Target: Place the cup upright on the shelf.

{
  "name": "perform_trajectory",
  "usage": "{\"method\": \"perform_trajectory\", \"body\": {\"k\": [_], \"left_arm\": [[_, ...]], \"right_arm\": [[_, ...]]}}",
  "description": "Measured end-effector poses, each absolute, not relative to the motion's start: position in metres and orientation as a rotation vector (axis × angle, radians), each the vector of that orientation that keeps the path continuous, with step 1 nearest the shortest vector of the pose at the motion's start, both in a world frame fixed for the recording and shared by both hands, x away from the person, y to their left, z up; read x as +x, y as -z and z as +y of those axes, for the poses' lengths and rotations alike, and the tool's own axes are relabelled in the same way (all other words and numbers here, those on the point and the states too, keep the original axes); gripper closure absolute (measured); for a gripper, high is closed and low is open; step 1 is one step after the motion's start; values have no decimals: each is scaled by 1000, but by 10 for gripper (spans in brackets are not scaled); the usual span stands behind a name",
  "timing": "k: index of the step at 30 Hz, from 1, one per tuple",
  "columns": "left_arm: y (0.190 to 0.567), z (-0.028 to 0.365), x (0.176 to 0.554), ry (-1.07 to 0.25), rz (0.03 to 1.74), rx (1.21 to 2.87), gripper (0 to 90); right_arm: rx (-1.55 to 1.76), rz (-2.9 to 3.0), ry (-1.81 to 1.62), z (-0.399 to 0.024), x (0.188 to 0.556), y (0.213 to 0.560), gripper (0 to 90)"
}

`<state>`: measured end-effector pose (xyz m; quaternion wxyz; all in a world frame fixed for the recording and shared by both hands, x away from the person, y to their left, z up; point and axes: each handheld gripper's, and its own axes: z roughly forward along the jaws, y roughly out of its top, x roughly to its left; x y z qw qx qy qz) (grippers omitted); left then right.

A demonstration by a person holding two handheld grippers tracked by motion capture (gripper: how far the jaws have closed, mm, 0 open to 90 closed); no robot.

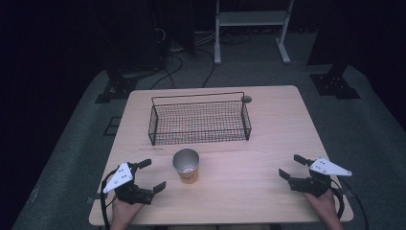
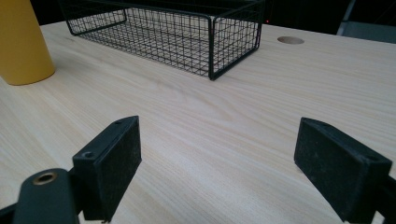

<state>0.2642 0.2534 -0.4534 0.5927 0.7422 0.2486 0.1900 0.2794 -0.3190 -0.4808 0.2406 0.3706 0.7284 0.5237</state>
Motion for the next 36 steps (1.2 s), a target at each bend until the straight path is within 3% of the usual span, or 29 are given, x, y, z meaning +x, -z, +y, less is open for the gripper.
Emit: {"method": "perform_trajectory", "body": {"k": [36], "left_arm": [[456,216,282,-367,542,1817,17]], "right_arm": [[1004,2000,-1422,-318,279,481,139]]}}
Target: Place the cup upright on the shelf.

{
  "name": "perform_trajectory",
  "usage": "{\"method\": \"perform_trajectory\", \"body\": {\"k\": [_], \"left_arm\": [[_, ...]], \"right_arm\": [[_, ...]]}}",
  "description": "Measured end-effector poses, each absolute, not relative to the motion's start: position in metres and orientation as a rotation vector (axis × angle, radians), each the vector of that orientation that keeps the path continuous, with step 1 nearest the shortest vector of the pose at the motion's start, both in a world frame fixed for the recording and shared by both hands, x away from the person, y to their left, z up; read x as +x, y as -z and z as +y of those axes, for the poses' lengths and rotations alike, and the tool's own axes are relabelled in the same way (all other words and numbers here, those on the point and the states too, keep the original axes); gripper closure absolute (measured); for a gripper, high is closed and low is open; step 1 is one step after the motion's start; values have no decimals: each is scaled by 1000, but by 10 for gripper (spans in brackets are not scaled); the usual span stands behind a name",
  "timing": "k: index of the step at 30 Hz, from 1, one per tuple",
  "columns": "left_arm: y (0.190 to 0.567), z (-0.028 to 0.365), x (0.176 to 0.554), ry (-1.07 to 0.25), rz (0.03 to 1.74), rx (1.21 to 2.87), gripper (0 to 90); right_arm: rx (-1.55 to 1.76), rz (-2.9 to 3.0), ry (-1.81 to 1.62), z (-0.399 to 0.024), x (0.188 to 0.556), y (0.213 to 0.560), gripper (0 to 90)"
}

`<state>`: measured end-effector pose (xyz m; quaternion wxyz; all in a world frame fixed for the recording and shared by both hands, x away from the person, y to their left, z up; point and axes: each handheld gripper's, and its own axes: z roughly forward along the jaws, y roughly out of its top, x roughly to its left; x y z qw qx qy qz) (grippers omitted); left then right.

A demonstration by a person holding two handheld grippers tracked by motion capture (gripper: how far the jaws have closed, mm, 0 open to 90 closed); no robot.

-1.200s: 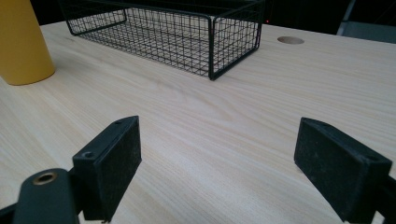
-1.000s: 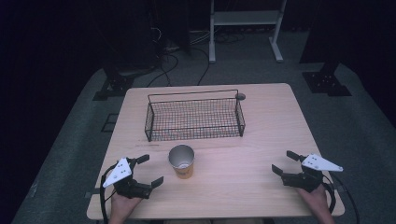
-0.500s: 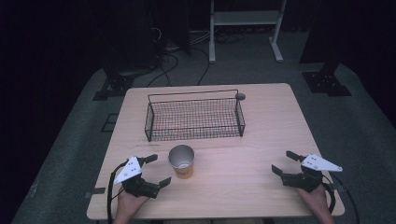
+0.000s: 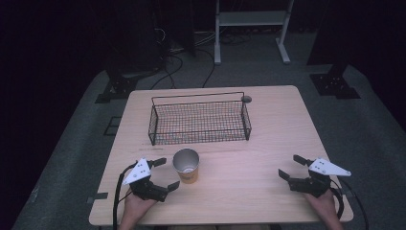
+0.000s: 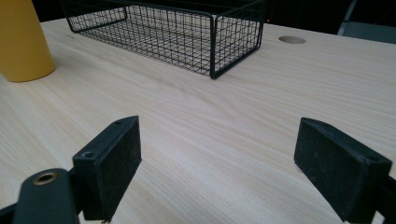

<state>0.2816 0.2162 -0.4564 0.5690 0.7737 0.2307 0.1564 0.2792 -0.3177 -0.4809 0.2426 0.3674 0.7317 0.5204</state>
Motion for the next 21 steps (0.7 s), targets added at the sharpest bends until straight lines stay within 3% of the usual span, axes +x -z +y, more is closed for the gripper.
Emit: {"method": "perform_trajectory", "body": {"k": [21], "left_arm": [[459,192,294,-328,529,1856,16]], "right_arm": [[1000,2003,-1426,-318,279,481,139]]}}
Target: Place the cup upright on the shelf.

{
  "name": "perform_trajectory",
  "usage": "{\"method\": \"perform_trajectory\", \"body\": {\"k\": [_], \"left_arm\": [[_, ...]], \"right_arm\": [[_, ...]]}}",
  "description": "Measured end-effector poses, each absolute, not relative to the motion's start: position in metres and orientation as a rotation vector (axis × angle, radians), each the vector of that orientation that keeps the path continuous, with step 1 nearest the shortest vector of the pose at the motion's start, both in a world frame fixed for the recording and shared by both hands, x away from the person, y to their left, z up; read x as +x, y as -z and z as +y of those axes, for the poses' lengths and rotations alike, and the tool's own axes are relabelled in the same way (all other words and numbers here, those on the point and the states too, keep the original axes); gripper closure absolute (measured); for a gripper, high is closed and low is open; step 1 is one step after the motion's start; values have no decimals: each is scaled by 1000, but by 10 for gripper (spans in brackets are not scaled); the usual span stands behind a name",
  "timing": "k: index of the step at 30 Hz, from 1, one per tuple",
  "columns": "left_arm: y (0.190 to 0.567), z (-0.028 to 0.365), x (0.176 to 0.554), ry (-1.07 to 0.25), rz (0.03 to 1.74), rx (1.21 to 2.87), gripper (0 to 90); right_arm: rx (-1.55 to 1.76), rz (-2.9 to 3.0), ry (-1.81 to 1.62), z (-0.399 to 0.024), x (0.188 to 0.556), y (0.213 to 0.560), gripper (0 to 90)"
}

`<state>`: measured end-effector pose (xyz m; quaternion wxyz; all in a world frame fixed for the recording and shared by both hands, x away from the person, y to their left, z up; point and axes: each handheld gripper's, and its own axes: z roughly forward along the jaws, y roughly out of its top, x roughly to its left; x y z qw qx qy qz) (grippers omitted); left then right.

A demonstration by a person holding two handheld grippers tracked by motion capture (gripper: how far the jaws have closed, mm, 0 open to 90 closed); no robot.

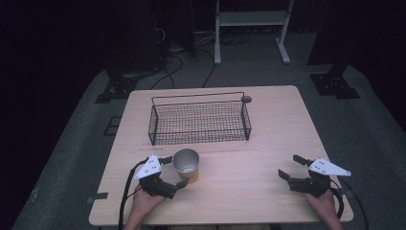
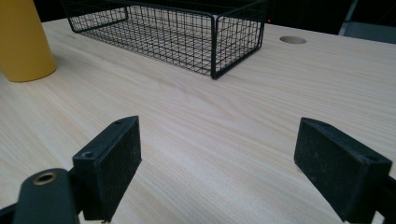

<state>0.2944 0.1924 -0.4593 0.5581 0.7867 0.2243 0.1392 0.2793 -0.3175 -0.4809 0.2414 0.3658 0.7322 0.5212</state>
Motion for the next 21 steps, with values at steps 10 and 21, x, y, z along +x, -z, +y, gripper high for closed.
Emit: {"method": "perform_trajectory", "body": {"k": [10,21], "left_arm": [[460,183,302,-322,534,1850,17],[461,174,308,-313,534,1853,17]], "right_arm": [[998,2004,-1426,-317,279,481,139],[998,2004,-1427,-317,279,481,138]]}}
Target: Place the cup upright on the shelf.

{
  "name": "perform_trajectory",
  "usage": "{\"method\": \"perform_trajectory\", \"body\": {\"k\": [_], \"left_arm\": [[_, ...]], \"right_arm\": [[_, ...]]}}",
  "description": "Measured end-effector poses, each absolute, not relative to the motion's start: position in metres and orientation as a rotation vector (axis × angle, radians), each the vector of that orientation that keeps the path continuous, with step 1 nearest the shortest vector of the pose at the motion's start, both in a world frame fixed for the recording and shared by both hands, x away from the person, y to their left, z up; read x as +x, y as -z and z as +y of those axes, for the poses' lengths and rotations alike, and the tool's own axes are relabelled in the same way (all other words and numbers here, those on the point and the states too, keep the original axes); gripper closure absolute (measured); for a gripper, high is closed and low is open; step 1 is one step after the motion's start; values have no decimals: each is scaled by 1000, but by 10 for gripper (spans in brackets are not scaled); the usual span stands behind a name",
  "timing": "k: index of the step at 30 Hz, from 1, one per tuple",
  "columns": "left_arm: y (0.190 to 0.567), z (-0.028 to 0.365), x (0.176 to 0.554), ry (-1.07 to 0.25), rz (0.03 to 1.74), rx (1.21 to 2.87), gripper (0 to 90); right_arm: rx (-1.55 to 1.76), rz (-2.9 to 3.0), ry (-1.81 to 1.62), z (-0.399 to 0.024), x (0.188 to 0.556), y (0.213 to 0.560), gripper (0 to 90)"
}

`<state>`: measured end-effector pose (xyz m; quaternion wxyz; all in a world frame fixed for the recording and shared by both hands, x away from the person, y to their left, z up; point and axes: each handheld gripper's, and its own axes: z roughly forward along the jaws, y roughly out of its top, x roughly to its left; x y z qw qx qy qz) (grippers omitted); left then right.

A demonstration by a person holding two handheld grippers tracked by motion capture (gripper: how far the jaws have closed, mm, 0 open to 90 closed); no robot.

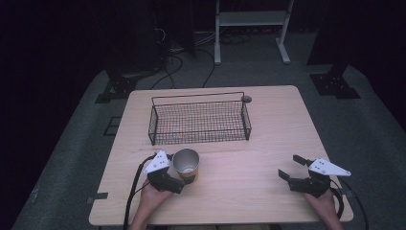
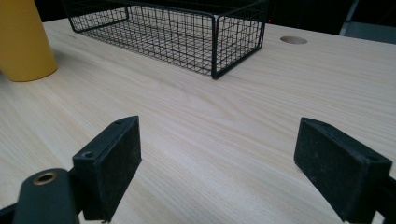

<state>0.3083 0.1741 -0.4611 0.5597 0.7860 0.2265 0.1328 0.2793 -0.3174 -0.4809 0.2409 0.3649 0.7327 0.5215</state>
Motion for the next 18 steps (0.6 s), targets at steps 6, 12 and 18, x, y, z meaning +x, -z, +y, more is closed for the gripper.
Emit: {"method": "perform_trajectory", "body": {"k": [6,12,18], "left_arm": [[459,174,308,-313,530,1834,42],[459,175,309,-310,529,1833,65],[456,174,310,-308,511,1835,117]], "right_arm": [[996,2005,-1427,-317,279,481,139],[995,2005,-1426,-317,279,481,139],[995,2006,-1425,-317,279,481,139]]}}
